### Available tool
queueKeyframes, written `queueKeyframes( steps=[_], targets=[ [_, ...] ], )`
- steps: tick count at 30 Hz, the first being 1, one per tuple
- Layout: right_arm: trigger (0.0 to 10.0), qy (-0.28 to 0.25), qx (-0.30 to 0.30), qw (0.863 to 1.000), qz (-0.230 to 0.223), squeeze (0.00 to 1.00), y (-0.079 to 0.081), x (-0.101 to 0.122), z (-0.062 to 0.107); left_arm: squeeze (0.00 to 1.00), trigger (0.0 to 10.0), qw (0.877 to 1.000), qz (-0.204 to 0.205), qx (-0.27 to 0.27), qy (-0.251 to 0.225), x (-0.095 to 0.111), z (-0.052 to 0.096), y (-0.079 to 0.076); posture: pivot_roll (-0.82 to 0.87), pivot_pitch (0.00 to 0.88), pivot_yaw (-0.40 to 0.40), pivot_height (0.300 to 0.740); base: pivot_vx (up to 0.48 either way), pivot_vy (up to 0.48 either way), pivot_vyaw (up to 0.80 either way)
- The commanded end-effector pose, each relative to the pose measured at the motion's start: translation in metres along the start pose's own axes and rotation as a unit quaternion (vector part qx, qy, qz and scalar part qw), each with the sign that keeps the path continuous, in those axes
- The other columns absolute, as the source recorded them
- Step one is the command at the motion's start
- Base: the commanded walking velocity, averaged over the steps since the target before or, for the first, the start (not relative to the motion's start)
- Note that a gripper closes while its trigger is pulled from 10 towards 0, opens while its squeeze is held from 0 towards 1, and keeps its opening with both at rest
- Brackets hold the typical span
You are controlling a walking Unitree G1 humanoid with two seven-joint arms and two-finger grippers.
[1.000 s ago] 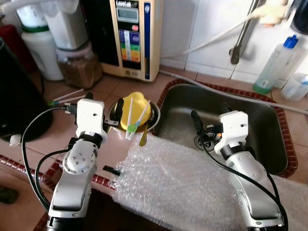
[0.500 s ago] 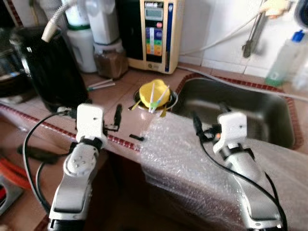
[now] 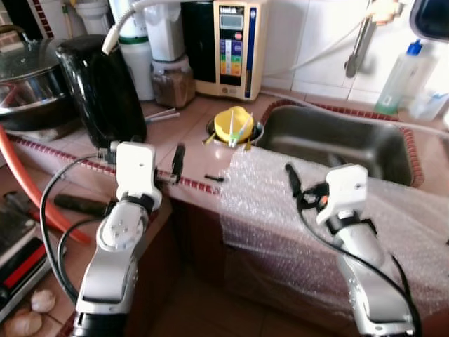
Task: Kitchen organization
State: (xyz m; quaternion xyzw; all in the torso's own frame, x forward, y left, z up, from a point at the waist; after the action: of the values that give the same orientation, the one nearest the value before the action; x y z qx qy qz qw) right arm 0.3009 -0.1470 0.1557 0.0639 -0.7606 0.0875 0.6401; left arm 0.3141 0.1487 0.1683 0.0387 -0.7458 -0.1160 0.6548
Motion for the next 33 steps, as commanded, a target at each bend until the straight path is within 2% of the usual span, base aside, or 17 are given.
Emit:
queueKeyframes(
  steps=[1,19,20,33],
  targets=[
    [10.0,-0.007,-0.004,1.000,0.006,0.00,-0.004,0.004,-0.001,0.00,10.0,1.000,0.009,-0.010,-0.005,0.003,-0.003,-0.004,0.01,0.000,0.026,0.740,0.000,-0.244,0.00],
    [10.0,-0.005,0.000,1.000,0.010,0.00,-0.004,0.005,-0.002,0.00,10.0,1.000,0.023,-0.016,0.003,-0.002,-0.001,-0.007,0.01,0.000,0.020,0.740,0.000,-0.423,0.00],
    [10.0,-0.005,0.000,1.000,0.011,0.00,-0.004,0.005,-0.002,0.00,10.0,0.999,0.033,-0.006,-0.002,-0.001,-0.001,-0.006,0.01,0.000,0.020,0.740,0.000,0.000,0.00],
    [10.0,-0.007,0.001,1.000,0.010,0.00,-0.003,0.005,-0.002,0.00,10.0,0.999,0.026,-0.018,0.008,-0.009,0.000,-0.008,0.01,0.000,0.023,0.740,0.000,0.000,0.00]
  ],
)
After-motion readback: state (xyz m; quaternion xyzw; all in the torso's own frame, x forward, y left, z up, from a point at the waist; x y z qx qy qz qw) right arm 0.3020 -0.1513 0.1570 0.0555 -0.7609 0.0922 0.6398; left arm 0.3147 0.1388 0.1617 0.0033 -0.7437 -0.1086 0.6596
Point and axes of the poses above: a point about 5 cm out from each wrist's last joint towards the gripper, its own z axis pointing back from the gripper into the wrist, its own x axis along the axis of the wrist's last joint, y = z × x, the point moved 2 cm from there along -z, pointing out of the wrist towards the gripper, and after that the axes turned 8 degrees about -z, right-handed, at the moved point
